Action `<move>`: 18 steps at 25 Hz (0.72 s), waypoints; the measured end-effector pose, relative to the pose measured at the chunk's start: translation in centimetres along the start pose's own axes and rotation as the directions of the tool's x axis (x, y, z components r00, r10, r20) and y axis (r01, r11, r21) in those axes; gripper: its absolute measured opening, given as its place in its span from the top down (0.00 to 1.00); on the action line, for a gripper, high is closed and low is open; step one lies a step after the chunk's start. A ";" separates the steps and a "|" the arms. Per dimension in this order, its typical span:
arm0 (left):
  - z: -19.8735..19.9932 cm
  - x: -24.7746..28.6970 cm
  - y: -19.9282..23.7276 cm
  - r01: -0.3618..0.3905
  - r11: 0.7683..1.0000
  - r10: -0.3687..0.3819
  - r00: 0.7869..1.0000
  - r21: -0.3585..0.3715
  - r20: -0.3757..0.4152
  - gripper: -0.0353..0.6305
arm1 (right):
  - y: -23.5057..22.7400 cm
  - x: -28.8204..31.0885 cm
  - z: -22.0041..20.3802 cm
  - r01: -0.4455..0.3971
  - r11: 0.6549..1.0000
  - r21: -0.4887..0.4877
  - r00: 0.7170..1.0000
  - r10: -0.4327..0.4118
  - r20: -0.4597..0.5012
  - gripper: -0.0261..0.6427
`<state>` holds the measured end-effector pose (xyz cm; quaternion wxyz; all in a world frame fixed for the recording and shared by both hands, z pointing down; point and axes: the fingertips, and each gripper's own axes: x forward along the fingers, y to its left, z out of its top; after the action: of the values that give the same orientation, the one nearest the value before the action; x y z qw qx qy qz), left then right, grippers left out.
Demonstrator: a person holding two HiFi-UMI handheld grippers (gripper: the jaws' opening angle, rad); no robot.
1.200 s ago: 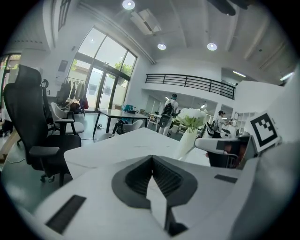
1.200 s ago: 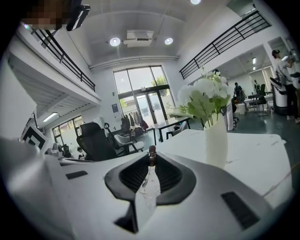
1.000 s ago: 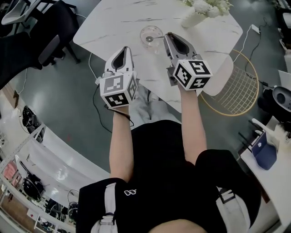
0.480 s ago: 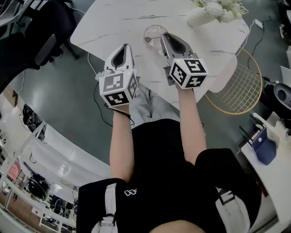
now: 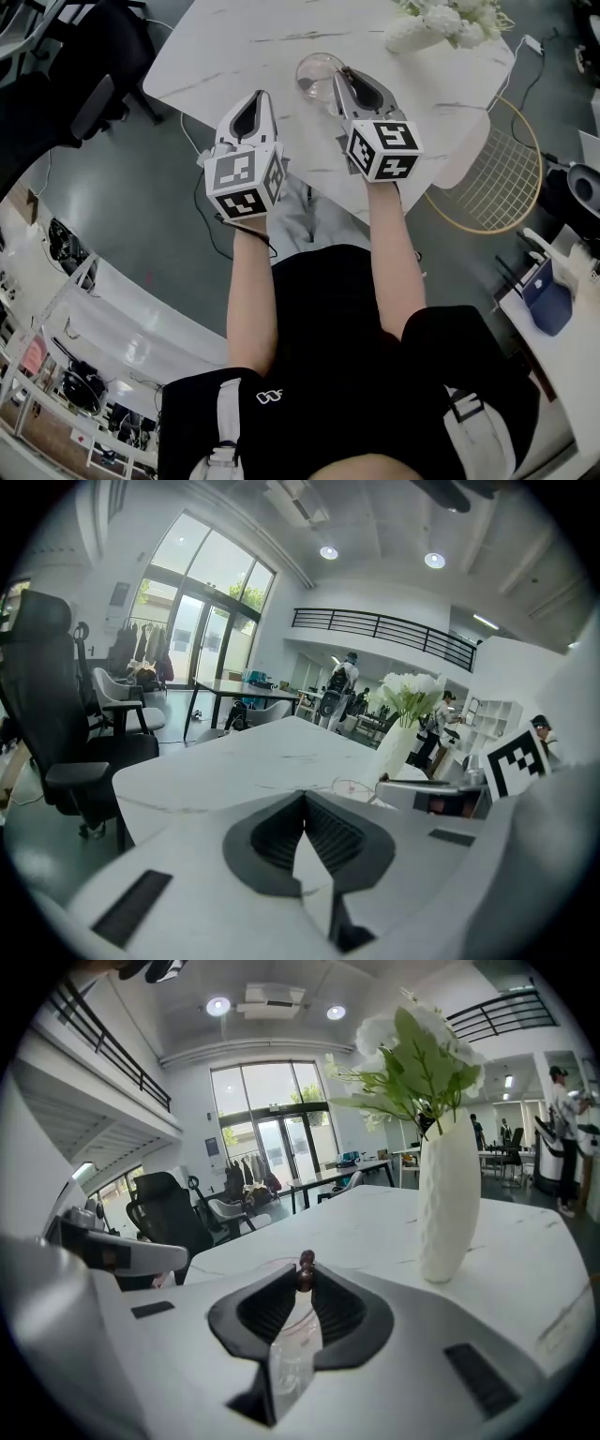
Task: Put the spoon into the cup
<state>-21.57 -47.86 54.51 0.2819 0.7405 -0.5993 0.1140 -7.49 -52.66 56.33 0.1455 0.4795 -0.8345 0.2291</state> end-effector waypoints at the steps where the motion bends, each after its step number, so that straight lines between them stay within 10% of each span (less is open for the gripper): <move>1: -0.1 0.0 -0.1 0.002 1.000 -0.002 1.000 0.001 -0.001 0.92 | 0.0 0.0 -0.1 0.002 1.000 -0.013 1.000 -0.002 -0.001 0.87; 18: 2.3 -1.1 -3.2 0.023 0.999 -0.024 0.997 0.027 0.067 0.92 | -2.2 -3.3 3.4 0.031 0.999 0.021 0.993 -0.033 0.113 0.74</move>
<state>-19.15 -47.87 51.16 0.2529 0.7546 -0.5982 0.0935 -3.98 -52.97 52.43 0.0971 0.5065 -0.8314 0.2071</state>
